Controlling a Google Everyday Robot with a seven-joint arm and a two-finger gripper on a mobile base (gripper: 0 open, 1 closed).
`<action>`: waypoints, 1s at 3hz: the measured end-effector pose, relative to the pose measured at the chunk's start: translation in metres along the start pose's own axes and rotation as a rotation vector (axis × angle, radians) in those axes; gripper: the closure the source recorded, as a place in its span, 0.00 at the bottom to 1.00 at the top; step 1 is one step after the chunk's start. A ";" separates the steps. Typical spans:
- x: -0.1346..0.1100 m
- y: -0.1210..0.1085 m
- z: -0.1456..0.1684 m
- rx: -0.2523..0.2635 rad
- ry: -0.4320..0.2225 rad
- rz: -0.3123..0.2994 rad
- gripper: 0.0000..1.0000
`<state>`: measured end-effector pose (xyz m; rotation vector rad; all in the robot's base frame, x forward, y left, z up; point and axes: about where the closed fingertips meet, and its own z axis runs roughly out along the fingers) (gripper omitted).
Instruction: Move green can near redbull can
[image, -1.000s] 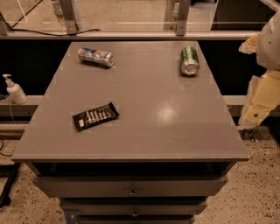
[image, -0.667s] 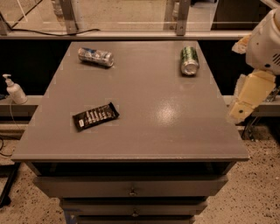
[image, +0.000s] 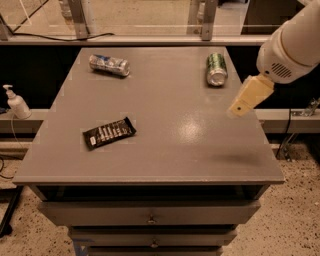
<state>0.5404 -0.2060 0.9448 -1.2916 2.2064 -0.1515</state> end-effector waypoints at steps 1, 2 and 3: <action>-0.015 -0.041 0.028 0.118 -0.044 0.104 0.00; -0.020 -0.048 0.028 0.142 -0.062 0.140 0.00; -0.019 -0.047 0.028 0.139 -0.060 0.134 0.00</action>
Offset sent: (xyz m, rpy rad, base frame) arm 0.0452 -0.0035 -0.0015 0.0386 -0.0887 -0.1032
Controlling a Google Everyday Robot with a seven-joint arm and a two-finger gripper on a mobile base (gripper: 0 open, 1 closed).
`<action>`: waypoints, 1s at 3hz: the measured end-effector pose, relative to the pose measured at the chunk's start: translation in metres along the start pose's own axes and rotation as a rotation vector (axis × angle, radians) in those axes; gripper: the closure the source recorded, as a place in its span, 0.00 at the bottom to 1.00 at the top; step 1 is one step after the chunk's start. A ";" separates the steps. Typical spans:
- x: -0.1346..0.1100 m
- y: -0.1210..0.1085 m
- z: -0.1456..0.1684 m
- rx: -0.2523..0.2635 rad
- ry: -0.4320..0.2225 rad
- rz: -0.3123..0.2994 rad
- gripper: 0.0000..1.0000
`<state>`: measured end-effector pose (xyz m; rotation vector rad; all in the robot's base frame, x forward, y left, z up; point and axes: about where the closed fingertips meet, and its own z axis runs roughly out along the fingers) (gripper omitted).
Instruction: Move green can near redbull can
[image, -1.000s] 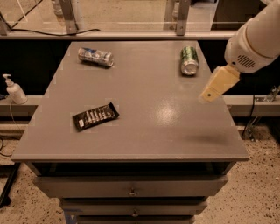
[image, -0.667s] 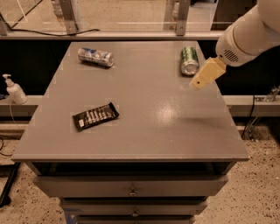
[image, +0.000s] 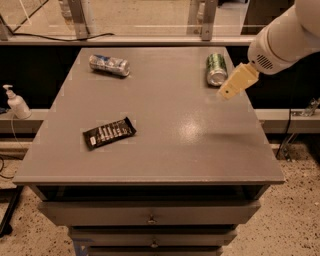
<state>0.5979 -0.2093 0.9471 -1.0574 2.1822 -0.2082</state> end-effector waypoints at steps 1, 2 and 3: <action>0.000 -0.001 0.001 -0.012 -0.008 0.010 0.00; -0.006 -0.006 0.023 -0.022 -0.063 0.112 0.00; -0.023 -0.018 0.052 -0.005 -0.131 0.231 0.00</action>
Offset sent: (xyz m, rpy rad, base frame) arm 0.0547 0.0058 -0.0210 0.2809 -0.0537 -0.1292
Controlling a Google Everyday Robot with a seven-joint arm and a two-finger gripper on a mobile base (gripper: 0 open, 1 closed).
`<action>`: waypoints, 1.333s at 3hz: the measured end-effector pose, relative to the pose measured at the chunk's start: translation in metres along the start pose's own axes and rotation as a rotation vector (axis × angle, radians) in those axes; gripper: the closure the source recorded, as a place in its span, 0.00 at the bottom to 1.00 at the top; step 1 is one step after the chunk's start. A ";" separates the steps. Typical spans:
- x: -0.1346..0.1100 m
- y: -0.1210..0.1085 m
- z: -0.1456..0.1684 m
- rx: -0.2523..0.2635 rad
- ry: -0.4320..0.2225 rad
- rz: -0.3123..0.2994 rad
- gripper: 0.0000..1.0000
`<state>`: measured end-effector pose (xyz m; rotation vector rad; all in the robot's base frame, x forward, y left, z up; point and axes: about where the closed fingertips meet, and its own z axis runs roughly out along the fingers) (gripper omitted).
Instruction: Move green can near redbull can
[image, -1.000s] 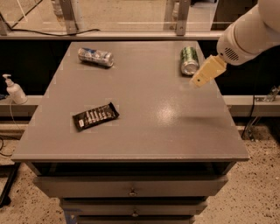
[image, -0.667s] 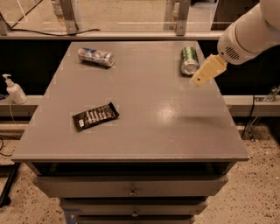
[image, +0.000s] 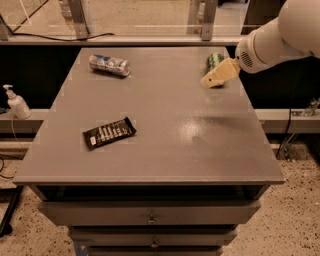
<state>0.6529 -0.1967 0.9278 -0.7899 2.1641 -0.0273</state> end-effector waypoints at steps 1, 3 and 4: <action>-0.004 -0.014 0.025 0.041 -0.032 0.107 0.00; -0.002 -0.038 0.075 0.096 -0.039 0.254 0.00; -0.002 -0.037 0.105 0.074 -0.027 0.290 0.00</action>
Offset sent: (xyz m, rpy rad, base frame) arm 0.0787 -0.0209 -0.0376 0.2001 -0.0411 -0.2878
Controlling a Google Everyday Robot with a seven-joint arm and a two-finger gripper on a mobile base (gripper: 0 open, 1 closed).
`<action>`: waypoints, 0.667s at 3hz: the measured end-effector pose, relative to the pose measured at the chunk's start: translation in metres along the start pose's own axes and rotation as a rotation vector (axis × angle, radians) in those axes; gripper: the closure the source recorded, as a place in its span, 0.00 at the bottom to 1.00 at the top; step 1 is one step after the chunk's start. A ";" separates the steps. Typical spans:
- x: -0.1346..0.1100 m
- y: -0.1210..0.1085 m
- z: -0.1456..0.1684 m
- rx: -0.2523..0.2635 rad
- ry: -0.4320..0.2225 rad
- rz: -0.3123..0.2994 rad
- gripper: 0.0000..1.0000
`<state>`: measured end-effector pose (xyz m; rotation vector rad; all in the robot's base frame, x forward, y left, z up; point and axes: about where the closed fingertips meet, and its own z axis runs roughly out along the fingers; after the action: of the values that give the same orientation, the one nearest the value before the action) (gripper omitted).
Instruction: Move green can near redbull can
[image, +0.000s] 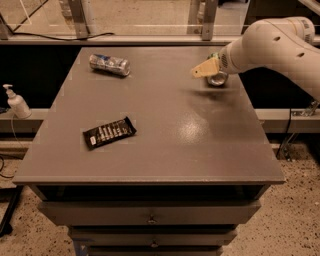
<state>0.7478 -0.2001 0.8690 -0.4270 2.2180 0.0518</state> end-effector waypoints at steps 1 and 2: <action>0.004 0.007 0.023 -0.021 0.022 0.017 0.17; 0.011 0.009 0.033 -0.026 0.041 0.031 0.39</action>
Offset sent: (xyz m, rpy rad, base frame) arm 0.0180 0.0077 -0.0424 0.0343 0.0768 -0.0210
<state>0.7639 -0.1889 0.8388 -0.4113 2.2671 0.0896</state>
